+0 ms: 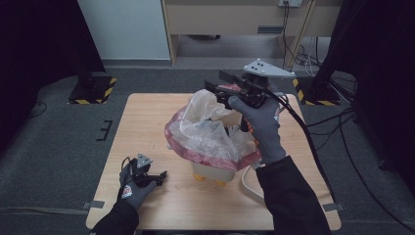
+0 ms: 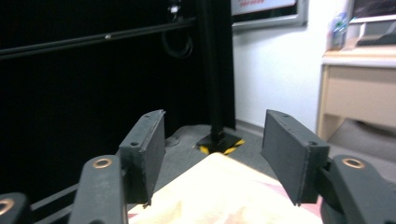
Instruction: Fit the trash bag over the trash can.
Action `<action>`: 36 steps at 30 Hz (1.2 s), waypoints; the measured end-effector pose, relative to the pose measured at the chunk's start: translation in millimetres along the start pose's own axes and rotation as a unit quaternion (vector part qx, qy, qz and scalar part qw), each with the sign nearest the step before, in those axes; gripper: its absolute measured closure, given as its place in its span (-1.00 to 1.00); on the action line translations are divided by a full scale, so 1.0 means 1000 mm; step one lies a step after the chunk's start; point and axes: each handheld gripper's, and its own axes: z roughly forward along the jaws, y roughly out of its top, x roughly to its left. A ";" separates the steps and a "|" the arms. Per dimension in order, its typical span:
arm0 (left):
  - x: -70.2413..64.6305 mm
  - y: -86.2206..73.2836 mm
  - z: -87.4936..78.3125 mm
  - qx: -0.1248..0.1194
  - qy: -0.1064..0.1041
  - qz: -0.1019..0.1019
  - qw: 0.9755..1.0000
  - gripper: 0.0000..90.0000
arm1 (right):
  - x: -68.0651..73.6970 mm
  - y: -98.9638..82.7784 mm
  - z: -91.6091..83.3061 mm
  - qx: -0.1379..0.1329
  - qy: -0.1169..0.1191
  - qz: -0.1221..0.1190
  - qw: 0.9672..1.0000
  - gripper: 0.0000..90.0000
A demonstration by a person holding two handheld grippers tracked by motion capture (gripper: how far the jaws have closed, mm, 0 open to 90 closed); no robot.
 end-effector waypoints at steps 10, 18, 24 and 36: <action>0.000 0.000 0.000 0.000 -0.001 0.001 1.000 -0.75 | 0.008 -0.034 0.039 0.110 -0.014 -0.021 0.994 -0.01; 0.000 0.000 0.000 0.001 -0.002 0.002 1.000 -0.76 | 0.003 -0.049 0.053 0.212 -0.041 -0.037 0.976 -0.12; 0.000 0.000 0.000 0.002 -0.002 0.002 1.000 -0.76 | 0.002 -0.054 0.063 0.280 -0.056 -0.075 0.955 -0.18; -0.001 0.000 0.001 0.001 -0.004 0.001 1.000 -0.77 | -0.005 -0.061 0.073 0.336 -0.051 -0.068 0.938 -0.23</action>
